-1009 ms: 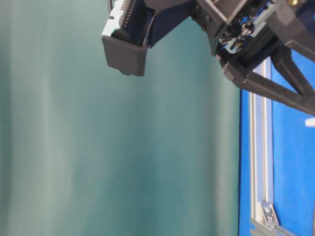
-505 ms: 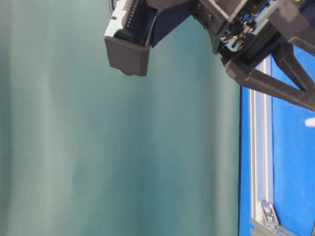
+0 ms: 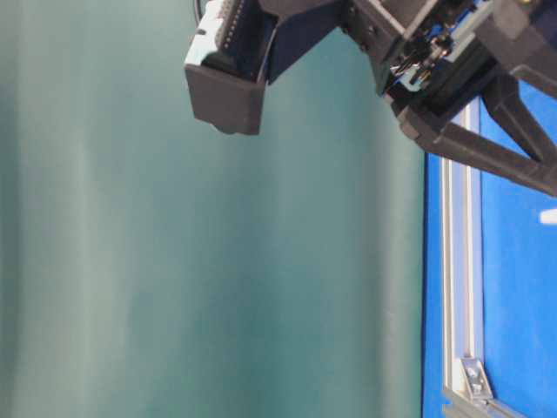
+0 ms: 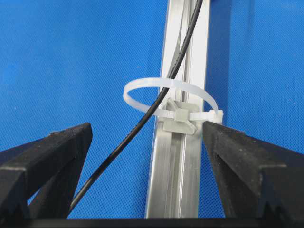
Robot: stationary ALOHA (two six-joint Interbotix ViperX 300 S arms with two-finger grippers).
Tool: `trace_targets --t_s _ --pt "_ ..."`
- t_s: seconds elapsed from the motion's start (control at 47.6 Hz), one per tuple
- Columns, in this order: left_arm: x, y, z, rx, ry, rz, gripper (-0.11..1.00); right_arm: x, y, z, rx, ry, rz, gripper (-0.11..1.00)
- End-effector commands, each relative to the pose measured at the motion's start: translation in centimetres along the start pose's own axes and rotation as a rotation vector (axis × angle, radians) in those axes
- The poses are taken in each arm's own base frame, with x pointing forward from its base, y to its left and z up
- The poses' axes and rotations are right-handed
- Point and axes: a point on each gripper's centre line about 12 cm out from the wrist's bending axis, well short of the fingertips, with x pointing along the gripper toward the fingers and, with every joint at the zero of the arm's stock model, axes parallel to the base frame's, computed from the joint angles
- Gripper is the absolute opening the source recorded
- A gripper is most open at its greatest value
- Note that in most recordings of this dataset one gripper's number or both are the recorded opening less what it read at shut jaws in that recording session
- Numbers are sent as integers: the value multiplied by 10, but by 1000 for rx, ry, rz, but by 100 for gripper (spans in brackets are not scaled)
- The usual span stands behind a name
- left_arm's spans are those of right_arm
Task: Insert the wire through the string loop located in the center.
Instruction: 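Pull the plug leftward with the left gripper, drawing cable through loop, then open the left gripper and release the cable, right gripper backing off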
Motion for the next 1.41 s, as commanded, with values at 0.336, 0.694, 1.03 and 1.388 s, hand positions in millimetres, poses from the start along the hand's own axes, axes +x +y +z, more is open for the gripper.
trace_targets --t_s 0.336,0.694,1.03,1.388 --pt "0 -1 5 -4 -18 -3 72 -7 4 22 3 -57 10 89" --pt "0 -3 25 -2 -72 -8 71 -23 6 35 4 -65 14 89" --pt "-5 -8 49 1 -104 -20 71 -46 9 53 3 -90 22 88" --pt "-6 -10 58 44 -121 -20 71 -49 9 54 -2 -85 24 88"
